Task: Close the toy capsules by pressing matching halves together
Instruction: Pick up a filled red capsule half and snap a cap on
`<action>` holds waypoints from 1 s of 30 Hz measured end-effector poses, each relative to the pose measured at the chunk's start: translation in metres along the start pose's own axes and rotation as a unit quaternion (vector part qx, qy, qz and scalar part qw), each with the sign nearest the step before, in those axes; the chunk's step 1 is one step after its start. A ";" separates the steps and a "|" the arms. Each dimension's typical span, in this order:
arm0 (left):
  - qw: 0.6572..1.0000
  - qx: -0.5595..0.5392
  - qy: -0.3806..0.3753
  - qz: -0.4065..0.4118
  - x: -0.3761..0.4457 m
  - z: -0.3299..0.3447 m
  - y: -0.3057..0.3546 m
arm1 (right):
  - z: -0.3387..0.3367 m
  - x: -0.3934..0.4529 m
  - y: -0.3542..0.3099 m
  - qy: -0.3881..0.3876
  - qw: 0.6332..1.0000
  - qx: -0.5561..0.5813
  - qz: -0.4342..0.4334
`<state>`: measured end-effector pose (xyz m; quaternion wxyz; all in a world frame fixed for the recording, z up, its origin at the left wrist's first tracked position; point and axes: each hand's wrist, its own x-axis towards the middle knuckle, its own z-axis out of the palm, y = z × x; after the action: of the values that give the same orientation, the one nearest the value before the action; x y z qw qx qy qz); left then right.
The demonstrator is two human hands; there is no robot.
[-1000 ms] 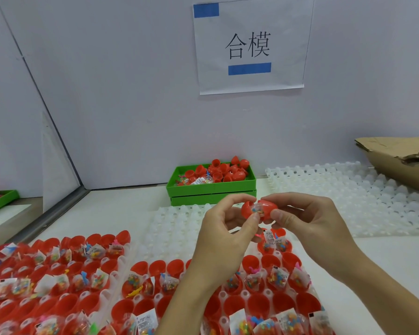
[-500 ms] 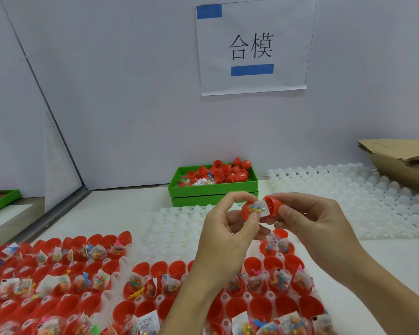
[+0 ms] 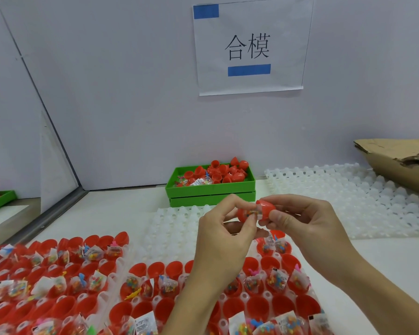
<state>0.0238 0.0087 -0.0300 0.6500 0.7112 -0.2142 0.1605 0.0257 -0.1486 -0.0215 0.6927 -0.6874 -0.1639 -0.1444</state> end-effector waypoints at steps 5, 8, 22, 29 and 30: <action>0.998 0.054 0.010 0.026 -0.001 0.002 -0.002 | 0.001 -0.001 0.001 0.010 1.000 -0.008 0.003; 0.997 0.065 0.005 0.032 -0.002 0.004 0.000 | 0.000 -0.001 0.002 0.018 1.000 -0.015 0.000; 0.998 0.036 0.044 -0.015 -0.002 0.006 0.003 | 0.006 -0.002 0.000 0.016 1.000 -0.014 -0.019; 0.998 -0.007 -0.030 -0.052 0.001 -0.004 0.004 | 0.003 -0.002 0.001 0.027 0.999 -0.028 -0.020; 0.998 -0.008 -0.026 -0.055 0.001 -0.004 0.004 | 0.003 -0.002 0.001 0.025 0.999 -0.023 -0.018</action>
<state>0.0227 0.0121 -0.0254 0.6578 0.7206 -0.1929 0.1038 0.0240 -0.1457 -0.0228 0.6776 -0.6965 -0.1554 -0.1777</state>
